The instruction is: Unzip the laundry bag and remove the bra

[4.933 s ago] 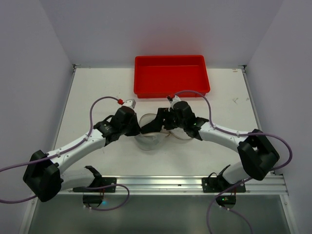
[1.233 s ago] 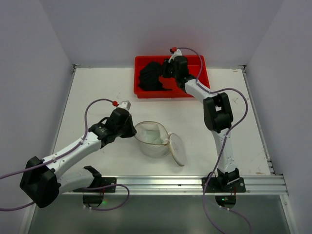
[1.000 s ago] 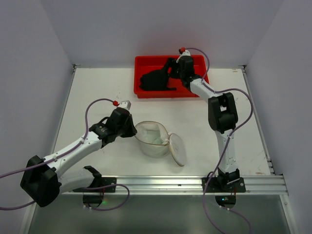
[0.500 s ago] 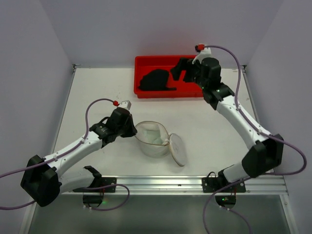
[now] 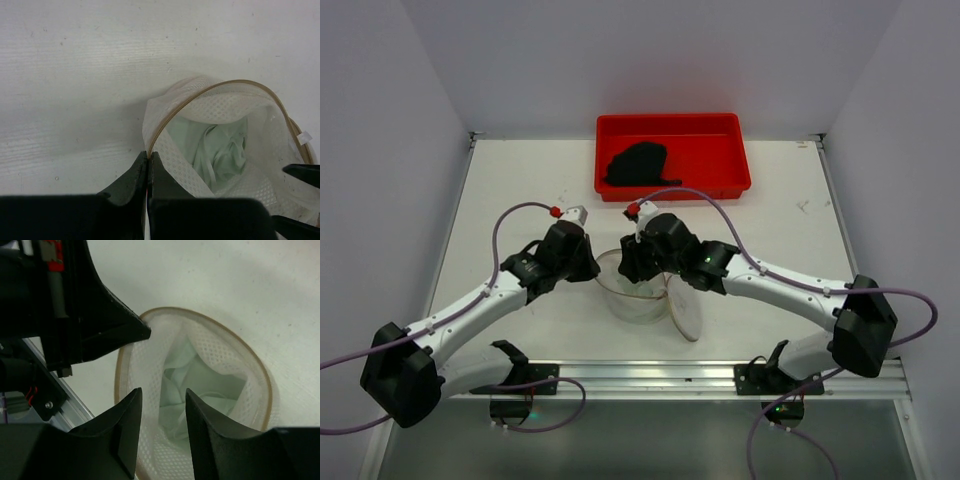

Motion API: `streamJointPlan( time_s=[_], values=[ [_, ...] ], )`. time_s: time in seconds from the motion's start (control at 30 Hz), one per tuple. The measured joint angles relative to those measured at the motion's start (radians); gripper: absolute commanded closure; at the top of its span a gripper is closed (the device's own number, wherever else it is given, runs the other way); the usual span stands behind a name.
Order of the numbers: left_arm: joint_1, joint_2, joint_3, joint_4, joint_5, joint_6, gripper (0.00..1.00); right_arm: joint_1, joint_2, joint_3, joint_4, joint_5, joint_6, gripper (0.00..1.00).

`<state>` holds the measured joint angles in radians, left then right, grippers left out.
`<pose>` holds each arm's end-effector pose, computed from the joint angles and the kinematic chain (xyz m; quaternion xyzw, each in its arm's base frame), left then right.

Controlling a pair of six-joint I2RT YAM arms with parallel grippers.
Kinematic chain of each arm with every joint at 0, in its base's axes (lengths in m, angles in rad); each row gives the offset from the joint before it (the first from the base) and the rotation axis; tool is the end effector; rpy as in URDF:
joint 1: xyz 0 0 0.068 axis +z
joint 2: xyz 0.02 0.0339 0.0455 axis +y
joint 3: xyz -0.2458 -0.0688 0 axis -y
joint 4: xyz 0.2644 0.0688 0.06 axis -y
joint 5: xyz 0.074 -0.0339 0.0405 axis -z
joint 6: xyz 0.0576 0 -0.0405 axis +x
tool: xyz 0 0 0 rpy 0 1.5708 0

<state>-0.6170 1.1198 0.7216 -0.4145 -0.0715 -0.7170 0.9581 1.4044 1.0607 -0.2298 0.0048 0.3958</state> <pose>0.2228 -0.1530 0.1921 -0.0596 0.9266 -0.2027 0.3111 0.2067 0.2935 0.2519 -0.2426 0.8441 0.2979 0.3741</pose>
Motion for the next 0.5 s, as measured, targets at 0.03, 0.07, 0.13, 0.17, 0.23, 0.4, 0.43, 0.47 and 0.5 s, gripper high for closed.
streamJointPlan(
  time_s=[0.03, 0.07, 0.13, 0.17, 0.23, 0.4, 0.43, 0.47, 0.5],
  values=[
    [0.0, -0.006, 0.0, -0.003, 0.0, 0.0, 1.0, 0.008, 0.013, -0.001, -0.002, 0.005, 0.01, 0.58],
    [0.0, -0.012, 0.0, -0.005, 0.0, 0.0, 1.0, 0.016, 0.026, -0.005, -0.003, 0.008, 0.021, 0.58],
    [0.0, -0.027, 0.0, -0.012, 0.0, 0.0, 1.0, 0.024, 0.047, -0.011, -0.002, 0.012, 0.045, 0.57],
    [0.0, -0.034, 0.0, -0.016, -0.001, 0.0, 1.0, 0.026, 0.059, -0.015, -0.003, 0.013, 0.058, 0.57],
    [0.001, -0.045, 0.0, -0.024, -0.001, 0.0, 1.0, 0.03, 0.087, -0.018, -0.013, 0.016, 0.08, 0.55],
    [0.001, -0.058, 0.0, -0.038, 0.004, 0.002, 1.0, 0.031, 0.163, -0.02, -0.07, 0.039, 0.114, 0.49],
    [0.001, -0.06, 0.0, -0.039, 0.005, 0.003, 1.0, 0.031, 0.178, -0.02, -0.079, 0.039, 0.119, 0.47],
    [0.001, -0.062, 0.0, -0.04, 0.006, 0.003, 1.0, 0.03, 0.19, -0.02, -0.087, 0.039, 0.122, 0.42],
    [0.001, -0.064, 0.0, -0.041, 0.006, 0.003, 1.0, 0.03, 0.202, -0.02, -0.097, 0.039, 0.127, 0.39]
  ],
)
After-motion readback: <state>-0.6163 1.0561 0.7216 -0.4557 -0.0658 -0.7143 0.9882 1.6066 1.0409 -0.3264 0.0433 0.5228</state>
